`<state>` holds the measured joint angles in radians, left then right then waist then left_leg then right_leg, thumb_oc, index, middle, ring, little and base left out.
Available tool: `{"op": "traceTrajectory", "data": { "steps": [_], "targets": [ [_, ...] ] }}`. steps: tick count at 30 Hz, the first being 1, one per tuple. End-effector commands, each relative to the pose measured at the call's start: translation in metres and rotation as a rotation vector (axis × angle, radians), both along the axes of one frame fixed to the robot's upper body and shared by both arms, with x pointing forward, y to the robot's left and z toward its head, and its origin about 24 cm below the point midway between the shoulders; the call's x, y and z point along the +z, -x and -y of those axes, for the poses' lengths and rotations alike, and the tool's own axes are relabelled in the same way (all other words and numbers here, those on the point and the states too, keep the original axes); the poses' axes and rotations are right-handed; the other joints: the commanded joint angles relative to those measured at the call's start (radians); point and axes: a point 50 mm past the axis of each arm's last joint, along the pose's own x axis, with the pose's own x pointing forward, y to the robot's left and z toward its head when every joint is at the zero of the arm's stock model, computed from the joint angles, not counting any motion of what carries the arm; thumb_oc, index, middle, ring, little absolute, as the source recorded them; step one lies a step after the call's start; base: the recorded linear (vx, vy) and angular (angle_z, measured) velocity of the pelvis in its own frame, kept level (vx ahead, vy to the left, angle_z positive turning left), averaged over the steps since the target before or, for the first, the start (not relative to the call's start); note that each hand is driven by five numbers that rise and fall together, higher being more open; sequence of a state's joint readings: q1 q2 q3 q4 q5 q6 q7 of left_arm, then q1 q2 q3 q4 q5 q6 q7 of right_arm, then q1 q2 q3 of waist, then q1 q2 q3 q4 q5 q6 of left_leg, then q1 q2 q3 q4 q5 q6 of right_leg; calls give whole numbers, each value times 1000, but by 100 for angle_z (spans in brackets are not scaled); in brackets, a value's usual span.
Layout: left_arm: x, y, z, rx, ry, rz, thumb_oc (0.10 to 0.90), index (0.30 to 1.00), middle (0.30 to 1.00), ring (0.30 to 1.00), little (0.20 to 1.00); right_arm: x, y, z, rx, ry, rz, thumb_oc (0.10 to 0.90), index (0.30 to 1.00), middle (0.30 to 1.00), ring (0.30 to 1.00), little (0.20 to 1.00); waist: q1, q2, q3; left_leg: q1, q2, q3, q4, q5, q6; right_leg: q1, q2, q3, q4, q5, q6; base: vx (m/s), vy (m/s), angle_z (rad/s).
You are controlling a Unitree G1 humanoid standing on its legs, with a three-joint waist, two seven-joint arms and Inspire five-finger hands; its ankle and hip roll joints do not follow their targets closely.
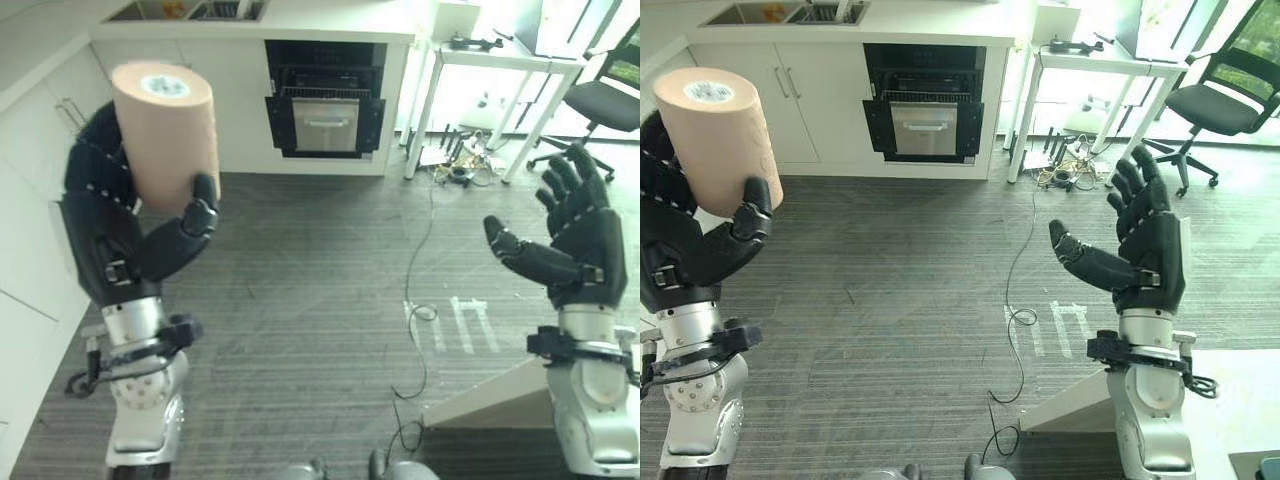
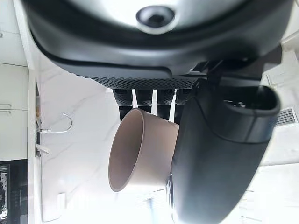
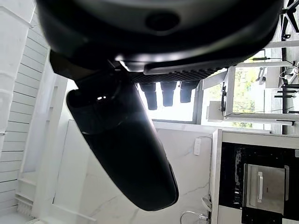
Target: Place the dishes in the dishwasher.
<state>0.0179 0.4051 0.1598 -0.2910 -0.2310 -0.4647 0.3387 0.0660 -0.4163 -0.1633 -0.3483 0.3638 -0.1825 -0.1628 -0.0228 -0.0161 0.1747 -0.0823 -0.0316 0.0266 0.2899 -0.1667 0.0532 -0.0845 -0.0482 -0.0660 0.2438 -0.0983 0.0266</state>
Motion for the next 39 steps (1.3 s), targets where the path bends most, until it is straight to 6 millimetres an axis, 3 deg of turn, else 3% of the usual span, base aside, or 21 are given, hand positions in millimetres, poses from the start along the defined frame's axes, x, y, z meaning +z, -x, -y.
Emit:
{"op": "traceTrajectory", "data": {
  "steps": [1, 7, 8, 13, 14, 15, 16, 17, 19, 21, 22, 24, 27, 29, 30, 32, 33, 36, 37, 38, 39],
  "targets": [
    [39, 13, 5, -15, -31, 257, 400, 300, 300, 300, 300, 43, 6, -3, 44, 55, 237, 800, 900, 900, 900, 900, -6, -2, -105, 2, 22, -7, 10, -47, -74, 10, 1, -31, 56, -77, 72, -68, 11, 2],
    [39, 14, 4, -16, -22, 254, 400, 300, 300, 300, 300, 45, 6, -4, 47, 70, 241, 800, 900, 900, 900, 900, 0, 3, -107, -16, 28, -6, 10, -42, -80, -5, -6, -36, 56, -77, 75, -74, 25, -1],
    [35, -4, 34, -218, 26, 188, 400, 300, 300, 300, 300, 36, 3, -16, 180, 67, 212, 800, 900, 900, 900, 900, -68, -6, -59, -16, 114, 145, 10, -17, -102, -25, 5, -4, 56, -55, 80, -46, 13, 7],
    [34, -7, 30, -213, 48, 199, 400, 300, 300, 300, 300, 39, 6, -16, 178, 103, 205, 800, 900, 900, 900, 900, -79, 0, -89, 1, 113, 135, 10, -16, -116, -27, 24, -17, 56, -69, 62, 31, -81, 8],
    [33, -5, 27, -197, 52, 202, 400, 300, 300, 300, 300, 41, 4, -14, 180, 104, 200, 800, 900, 900, 900, 900, -68, -16, -80, 21, 103, 165, 10, 32, -123, -15, 25, -8, 56, -76, 48, 135, -286, 4],
    [32, 0, 24, -189, 48, 199, 400, 300, 300, 300, 300, 43, 6, -12, 173, 132, 209, 800, 900, 900, 900, 900, -51, -60, -58, 28, 91, 212, 48, 162, -144, -1, -3, -3, 56, -75, 24, 99, -300, -5],
    [31, 2, 22, -184, 45, 198, 400, 300, 300, 300, 300, 44, 8, -10, 169, 138, 212, 800, 900, 900, 900, 900, -43, -77, -41, -11, 97, 214, 146, 189, -156, 3, -14, -7, 56, -70, 13, 95, -252, -8],
    [28, 2, 20, -179, 51, 182, 400, 300, 300, 300, 300, 41, 8, -9, 165, 135, 208, 800, 900, 900, 900, 900, -35, -71, -21, -67, 118, 193, 179, 216, -162, 12, -5, -14, 56, -65, 7, 96, -85, -6],
    [25, 2, 17, -172, 60, 167, 400, 300, 300, 300, 300, 38, 5, -10, 169, 125, 189, 800, 900, 900, 900, 900, -34, -58, -15, -63, 136, 213, 45, 209, -150, 23, 2, -20, 56, -74, 23, 229, 91, 24],
    [21, 4, 14, -149, 55, 156, 400, 300, 300, 300, 300, 36, 2, -13, 186, 128, 174, 800, 900, 900, 900, 900, -20, 4, -4, -185, 224, 199, 10, 144, -160, 67, 47, -17, 56, -112, 46, 384, 273, 18],
    [19, 5, 12, -142, 59, 154, 400, 300, 300, 300, 300, 35, 3, -13, 191, 136, 172, 800, 900, 900, 900, 900, -13, 15, -6, -222, 236, 176, 10, 159, -171, 82, 59, -10, 56, -123, 47, 393, 229, -9],
    [16, 5, 8, -130, 72, 152, 400, 300, 300, 300, 300, 33, 4, -11, 192, 145, 166, 800, 900, 900, 900, 900, 0, 27, -12, -284, 237, 111, 10, 184, -185, 116, 83, 15, 56, -154, 41, 385, 220, -41],
    [15, 5, 10, -124, 63, 162, 400, 300, 300, 300, 300, 35, 5, -7, 236, 102, 167, 800, 900, 900, 900, 900, -12, 35, -28, -261, 249, 161, 10, 166, -172, 156, 73, 23, 56, -182, 44, 393, 302, -56],
    [18, 4, 12, -110, 43, 172, 400, 300, 300, 300, 300, 33, 7, -9, 242, 97, 171, 800, 900, 900, 900, 900, -11, 32, -38, -241, 232, 169, 10, 152, -156, 179, 53, 30, 56, -183, 58, 329, 258, -40],
    [23, 1, 13, -103, 38, 185, 400, 300, 300, 300, 300, 34, 7, -11, 235, 83, 179, 800, 900, 900, 900, 900, 2, 24, -55, -226, 201, 161, 10, 131, -131, 210, 25, 28, 56, -181, 78, 426, 306, -41],
    [30, -3, 16, -104, -5, 206, 400, 300, 300, 300, 300, 35, 5, -14, 206, 73, 196, 800, 900, 900, 900, 900, 16, 5, -74, -199, 153, 148, 10, 102, -95, 228, -23, -11, 56, -97, 115, 367, 249, -3],
    [31, -3, 17, -103, -8, 206, 400, 300, 300, 300, 300, 35, 5, -15, 204, 72, 196, 800, 900, 900, 900, 900, 14, 3, -74, -197, 148, 146, 10, 100, -92, 228, -26, -13, 56, -89, 120, 225, 157, 37],
    [34, -5, 18, -120, -52, 188, 400, 300, 300, 300, 300, 35, 6, -17, 180, 43, 207, 800, 900, 900, 900, 900, 6, 3, -88, -162, 107, 123, 10, 72, -63, 253, -21, -32, 56, 58, 157, 325, 233, 44],
    [33, -6, 20, -130, -96, 159, 400, 300, 300, 300, 300, 30, 8, -20, 201, -31, 196, 800, 900, 900, 900, 900, -4, 20, -86, -126, 84, 102, 10, 47, -41, 184, 17, -32, 317, 158, 168, 402, 298, 49],
    [32, -6, 21, -129, -103, 154, 400, 300, 300, 300, 300, 28, 8, -21, 224, -61, 189, 800, 900, 900, 900, 900, -6, 22, -86, -122, 82, 101, 10, 42, -39, 162, 19, -32, 349, 164, 166, 382, 310, 47],
    [30, -6, 20, -106, -116, 144, 400, 300, 300, 300, 300, 24, 7, -23, 269, -124, 176, 800, 900, 900, 900, 900, -21, 35, -73, -92, 93, 106, 10, 31, -39, 66, 26, -52, 393, 160, 153, 165, 131, 55]
  ]
}}
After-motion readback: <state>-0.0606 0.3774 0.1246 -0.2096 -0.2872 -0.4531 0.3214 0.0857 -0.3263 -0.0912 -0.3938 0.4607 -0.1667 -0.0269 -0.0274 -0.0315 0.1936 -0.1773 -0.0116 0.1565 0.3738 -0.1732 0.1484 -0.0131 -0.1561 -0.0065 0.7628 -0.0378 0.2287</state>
